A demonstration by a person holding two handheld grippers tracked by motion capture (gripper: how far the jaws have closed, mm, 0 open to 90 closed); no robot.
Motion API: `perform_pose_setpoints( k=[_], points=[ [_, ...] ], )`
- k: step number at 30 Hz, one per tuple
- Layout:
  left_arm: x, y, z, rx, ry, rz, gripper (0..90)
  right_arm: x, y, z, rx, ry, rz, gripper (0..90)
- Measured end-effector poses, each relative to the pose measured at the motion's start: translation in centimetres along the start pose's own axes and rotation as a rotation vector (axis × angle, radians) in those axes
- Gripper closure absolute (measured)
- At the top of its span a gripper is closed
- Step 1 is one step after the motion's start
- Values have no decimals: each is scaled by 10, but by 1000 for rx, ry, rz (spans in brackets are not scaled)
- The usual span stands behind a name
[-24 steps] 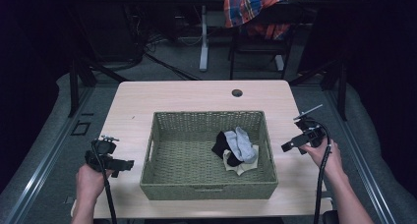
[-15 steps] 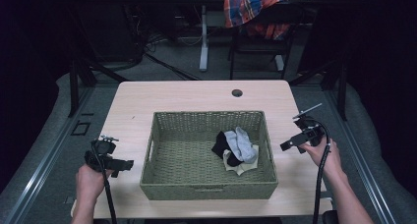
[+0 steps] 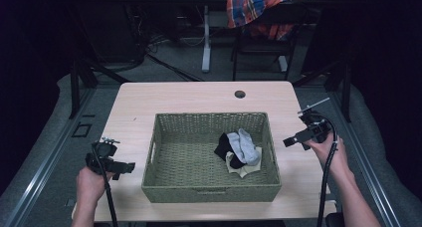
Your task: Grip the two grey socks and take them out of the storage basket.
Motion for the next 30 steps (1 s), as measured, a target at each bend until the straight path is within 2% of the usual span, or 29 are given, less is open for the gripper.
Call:
perform_pose_setpoints(
  k=[1,3,4,5,6,8,11,16,17,19,24,26,28,30],
  points=[
    [0,1,0,4,-4,0,1,-2,0,-1,10,-8,-9,19],
    [-2,1,1,5,3,-1,1,-6,3,-4,-11,22,-6,23],
    [-2,1,1,4,3,-2,1,-12,6,-7,6,32,3,23],
    [-3,1,1,5,3,-1,1,-12,6,-7,6,32,3,23],
    [-2,1,1,5,4,1,1,-16,11,-12,13,56,3,25],
    [-2,1,1,8,1,1,1,-19,12,-13,22,54,11,25],
    [-2,1,1,6,2,2,1,-29,19,-22,48,85,13,26],
    [-2,1,1,6,6,4,1,-40,22,-30,56,116,11,34],
    [-2,1,1,6,6,3,1,-44,22,-35,63,122,-5,35],
    [-2,1,1,7,5,3,1,-47,22,-37,66,122,-11,35],
    [-3,1,1,6,6,2,1,-63,17,-50,49,169,-25,36],
    [-3,1,1,6,5,2,1,-67,15,-52,49,170,-25,36],
    [-2,1,1,6,7,4,1,-76,11,-59,29,201,-29,51],
    [-2,1,1,6,7,4,1,-79,10,-61,29,202,-34,54]
  ],
)
Point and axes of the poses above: each handheld gripper's, and its own axes: y roughly backward along the jaws, z roughly out of its underside, x roughly to its right, the point moved 1 cm from there along -y, roughly forward along the jaws, and after that the axes turned 4 degrees about y, right-handed, at the moved point
